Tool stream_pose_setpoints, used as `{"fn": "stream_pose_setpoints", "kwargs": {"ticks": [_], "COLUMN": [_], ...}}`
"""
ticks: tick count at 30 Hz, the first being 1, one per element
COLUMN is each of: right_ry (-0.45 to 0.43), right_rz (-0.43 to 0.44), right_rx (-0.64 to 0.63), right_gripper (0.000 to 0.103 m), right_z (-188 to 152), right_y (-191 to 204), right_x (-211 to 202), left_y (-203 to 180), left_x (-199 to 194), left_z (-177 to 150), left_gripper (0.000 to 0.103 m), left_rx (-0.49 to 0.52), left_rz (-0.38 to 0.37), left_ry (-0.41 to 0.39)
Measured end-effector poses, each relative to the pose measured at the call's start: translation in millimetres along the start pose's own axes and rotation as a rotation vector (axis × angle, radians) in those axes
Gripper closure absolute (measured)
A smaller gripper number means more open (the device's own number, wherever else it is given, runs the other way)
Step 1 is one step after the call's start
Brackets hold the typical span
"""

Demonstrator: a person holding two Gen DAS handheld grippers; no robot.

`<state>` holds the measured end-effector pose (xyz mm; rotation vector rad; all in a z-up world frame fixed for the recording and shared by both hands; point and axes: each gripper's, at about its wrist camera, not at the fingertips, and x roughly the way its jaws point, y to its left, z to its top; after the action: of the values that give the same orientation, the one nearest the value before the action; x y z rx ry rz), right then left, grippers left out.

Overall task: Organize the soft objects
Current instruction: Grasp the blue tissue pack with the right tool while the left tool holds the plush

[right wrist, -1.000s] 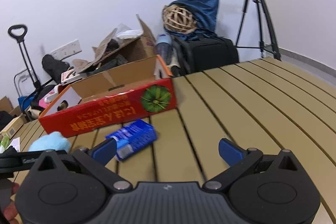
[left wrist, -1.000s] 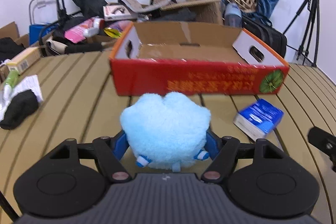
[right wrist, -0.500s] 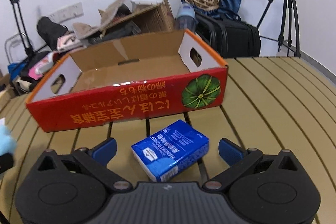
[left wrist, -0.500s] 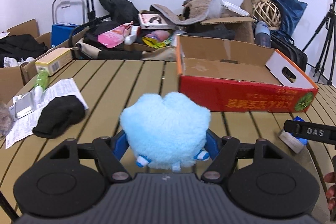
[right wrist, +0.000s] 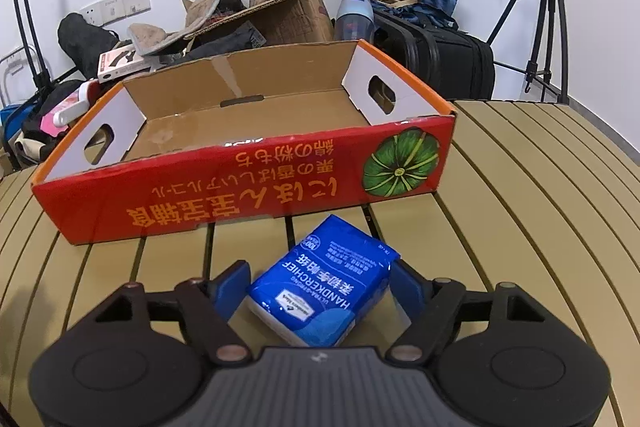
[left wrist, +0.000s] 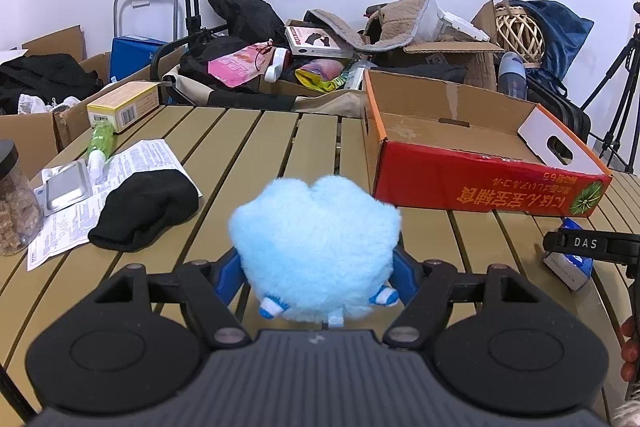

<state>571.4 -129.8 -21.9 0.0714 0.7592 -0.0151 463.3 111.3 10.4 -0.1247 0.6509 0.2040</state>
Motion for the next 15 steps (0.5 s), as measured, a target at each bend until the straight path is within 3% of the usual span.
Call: {"fn": "stream_pose_setpoints", "kwargs": {"ticks": [6, 15], "right_ry": [-0.022, -0.074], "right_rz": [0.038, 0.108], "right_rx": [0.031, 0.032], "right_gripper": [0.029, 0.029], "right_z": [-11.9, -44.4], "right_y": [-11.2, -24.8], "right_x": [-28.0, -102.4], "left_y": [-2.2, -11.3], "left_x": [-22.1, -74.3], "left_z": [-6.3, -26.7], "left_gripper": [0.030, 0.030], "left_rx": [0.011, 0.035], "left_rz": [-0.011, -0.035], "left_ry": [-0.010, -0.010]}}
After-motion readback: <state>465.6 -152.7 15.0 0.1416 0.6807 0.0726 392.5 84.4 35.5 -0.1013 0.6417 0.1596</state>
